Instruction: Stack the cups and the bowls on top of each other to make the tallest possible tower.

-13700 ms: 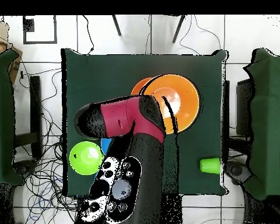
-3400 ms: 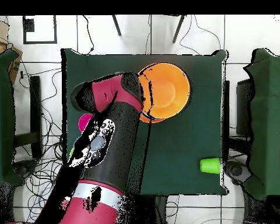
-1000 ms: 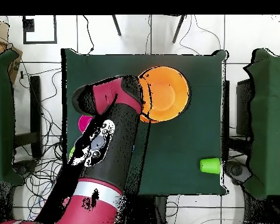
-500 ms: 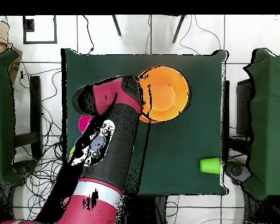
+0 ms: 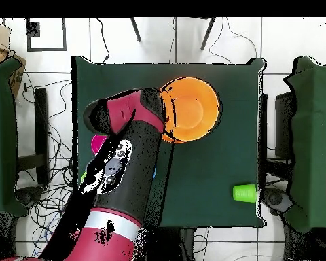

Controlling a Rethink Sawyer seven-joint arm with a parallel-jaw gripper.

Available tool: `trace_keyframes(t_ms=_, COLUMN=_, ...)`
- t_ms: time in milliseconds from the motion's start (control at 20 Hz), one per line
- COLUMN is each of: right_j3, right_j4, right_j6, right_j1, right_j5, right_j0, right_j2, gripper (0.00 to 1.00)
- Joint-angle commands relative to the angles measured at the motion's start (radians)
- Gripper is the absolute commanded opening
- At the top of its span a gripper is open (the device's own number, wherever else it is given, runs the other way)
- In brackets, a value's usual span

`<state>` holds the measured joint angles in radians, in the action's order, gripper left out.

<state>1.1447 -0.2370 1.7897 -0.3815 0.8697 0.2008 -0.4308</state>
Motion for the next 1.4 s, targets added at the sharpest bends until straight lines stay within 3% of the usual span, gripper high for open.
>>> trace_keyframes(t_ms=50, right_j3=0.035, right_j4=0.030, right_j6=0.156, right_j1=-0.037, right_j5=0.035, right_j0=0.016, right_j2=0.054, gripper=0.00)
trace_keyframes(t_ms=750, right_j3=0.035, right_j4=0.032, right_j6=0.140, right_j1=-0.061, right_j5=0.078, right_j0=0.029, right_j2=0.046, gripper=0.00)
trace_keyframes(t_ms=1400, right_j3=0.053, right_j4=0.021, right_j6=0.160, right_j1=-0.035, right_j5=0.025, right_j0=0.019, right_j2=0.056, gripper=0.00)
